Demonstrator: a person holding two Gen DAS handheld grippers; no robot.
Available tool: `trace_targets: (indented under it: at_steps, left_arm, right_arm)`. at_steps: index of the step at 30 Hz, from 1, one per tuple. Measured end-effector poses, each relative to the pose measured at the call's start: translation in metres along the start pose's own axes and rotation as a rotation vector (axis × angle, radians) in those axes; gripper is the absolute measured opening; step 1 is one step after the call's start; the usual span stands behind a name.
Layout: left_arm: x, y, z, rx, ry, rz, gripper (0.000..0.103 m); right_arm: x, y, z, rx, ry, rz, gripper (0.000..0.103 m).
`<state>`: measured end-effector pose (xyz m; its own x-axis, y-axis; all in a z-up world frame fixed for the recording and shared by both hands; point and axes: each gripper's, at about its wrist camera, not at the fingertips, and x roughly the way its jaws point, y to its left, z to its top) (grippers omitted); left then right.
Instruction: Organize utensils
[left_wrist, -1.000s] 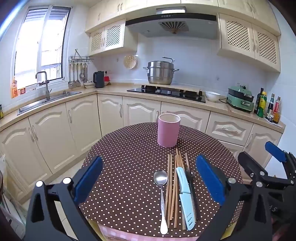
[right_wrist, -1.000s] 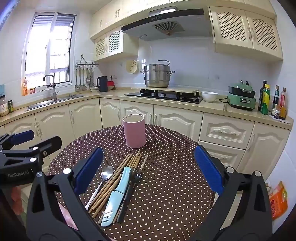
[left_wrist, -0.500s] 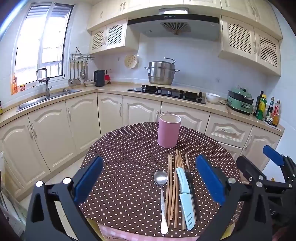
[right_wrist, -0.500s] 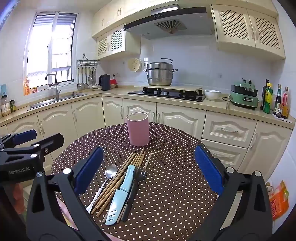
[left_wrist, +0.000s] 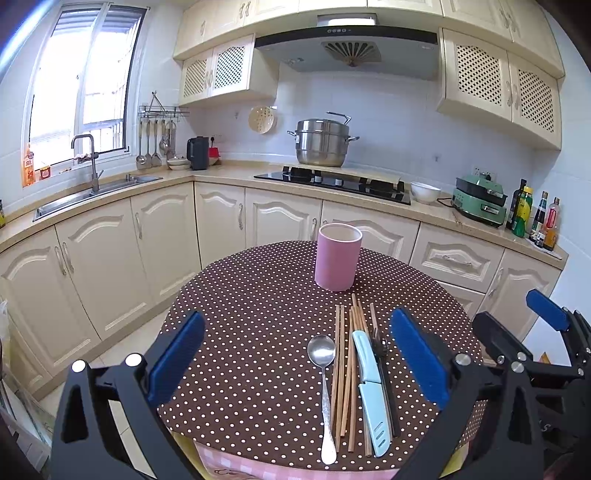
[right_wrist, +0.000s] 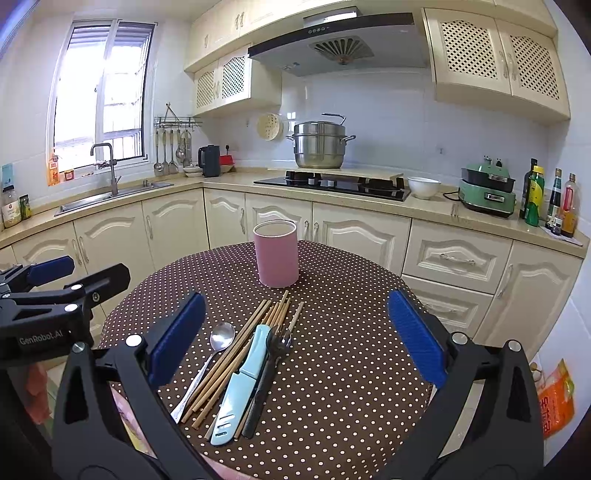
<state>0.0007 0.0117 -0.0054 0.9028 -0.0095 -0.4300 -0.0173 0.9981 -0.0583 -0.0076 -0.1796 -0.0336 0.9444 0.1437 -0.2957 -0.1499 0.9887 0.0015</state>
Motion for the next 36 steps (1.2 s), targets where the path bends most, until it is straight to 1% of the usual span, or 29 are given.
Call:
trace_targets:
  at_steps: [23,27,36]
  left_arm:
    - [0.0004,-0.0027,0.0015,-0.003,0.006,0.001,0.099]
    - [0.0009,-0.0019,0.0017,-0.009,0.007,-0.005,0.099]
    - [0.0014,-0.0026,0.0017,-0.008,0.007,-0.008,0.099]
  right_arm:
    - [0.0013,-0.0068,0.0056,0.019,0.024,-0.001,0.097]
    - [-0.0001,-0.0067,0.0063,0.015,0.016,-0.014,0.097]
    - [-0.0004,-0.0095,0.007,0.02,0.021,-0.006,0.097]
